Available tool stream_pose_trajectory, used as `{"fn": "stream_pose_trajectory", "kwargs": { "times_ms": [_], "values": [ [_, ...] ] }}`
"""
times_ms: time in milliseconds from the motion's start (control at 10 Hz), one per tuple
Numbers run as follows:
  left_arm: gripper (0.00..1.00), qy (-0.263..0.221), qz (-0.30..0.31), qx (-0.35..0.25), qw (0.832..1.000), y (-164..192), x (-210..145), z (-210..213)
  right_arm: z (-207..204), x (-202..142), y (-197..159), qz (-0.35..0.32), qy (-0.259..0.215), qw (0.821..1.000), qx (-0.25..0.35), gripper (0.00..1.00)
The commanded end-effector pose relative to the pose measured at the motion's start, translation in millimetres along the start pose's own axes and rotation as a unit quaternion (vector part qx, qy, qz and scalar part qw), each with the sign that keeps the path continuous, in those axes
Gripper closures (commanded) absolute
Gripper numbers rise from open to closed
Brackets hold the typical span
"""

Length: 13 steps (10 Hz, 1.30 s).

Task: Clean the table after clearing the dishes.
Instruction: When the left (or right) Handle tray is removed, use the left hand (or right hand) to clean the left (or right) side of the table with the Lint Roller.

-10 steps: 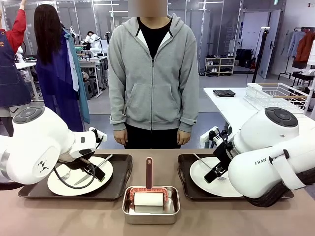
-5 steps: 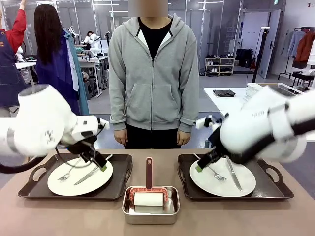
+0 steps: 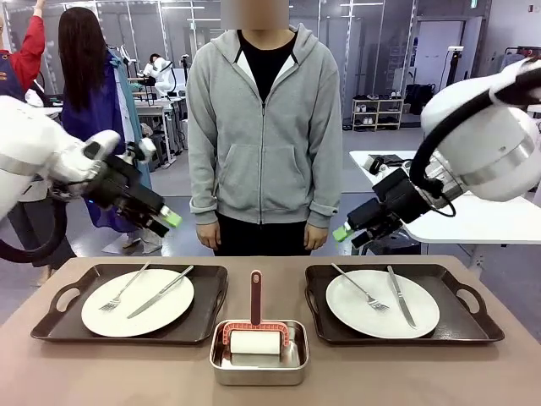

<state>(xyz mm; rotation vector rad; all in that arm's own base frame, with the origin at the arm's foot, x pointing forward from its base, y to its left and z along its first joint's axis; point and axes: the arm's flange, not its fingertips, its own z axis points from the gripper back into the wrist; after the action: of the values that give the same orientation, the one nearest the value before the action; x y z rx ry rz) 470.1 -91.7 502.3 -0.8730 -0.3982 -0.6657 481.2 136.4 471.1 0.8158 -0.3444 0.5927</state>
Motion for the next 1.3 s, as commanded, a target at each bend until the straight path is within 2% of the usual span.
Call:
{"fn": "stream_pose_trajectory", "kwargs": {
  "times_ms": [0,100,200,300,400,500,600,1100,1200],
  "values": [
    [0.0,-0.042,0.086,-0.138,0.986,49,-18,20,8,-1,-30,-0.086,-0.031,0.991,0.101,0.0],
    [0.0,-0.064,0.109,-0.177,0.976,64,-37,33,21,-15,-39,-0.118,-0.05,0.983,0.131,0.0],
    [0.0,-0.08,0.119,-0.197,0.97,74,-56,46,36,-27,-46,-0.139,-0.065,0.98,0.123,0.0],
    [0.0,-0.101,0.13,-0.23,0.959,88,-72,61,49,-33,-51,-0.157,-0.086,0.973,0.143,0.0],
    [0.0,-0.112,0.145,-0.253,0.95,100,-79,69,50,-31,-60,-0.161,-0.065,0.973,0.151,0.0],
    [0.0,-0.111,0.151,-0.25,0.95,109,-78,71,46,-25,-73,-0.181,-0.068,0.966,0.172,0.0],
    [0.0,-0.097,0.139,-0.233,0.958,94,-88,66,55,-38,-68,-0.145,-0.072,0.977,0.142,0.0],
    [0.0,-0.093,0.14,-0.244,0.955,97,-85,62,55,-38,-71,-0.153,-0.069,0.975,0.149,0.0],
    [0.0,-0.071,0.15,-0.237,0.957,114,-102,87,92,-53,-98,-0.187,-0.104,0.959,0.185,0.0]
  ]
}}
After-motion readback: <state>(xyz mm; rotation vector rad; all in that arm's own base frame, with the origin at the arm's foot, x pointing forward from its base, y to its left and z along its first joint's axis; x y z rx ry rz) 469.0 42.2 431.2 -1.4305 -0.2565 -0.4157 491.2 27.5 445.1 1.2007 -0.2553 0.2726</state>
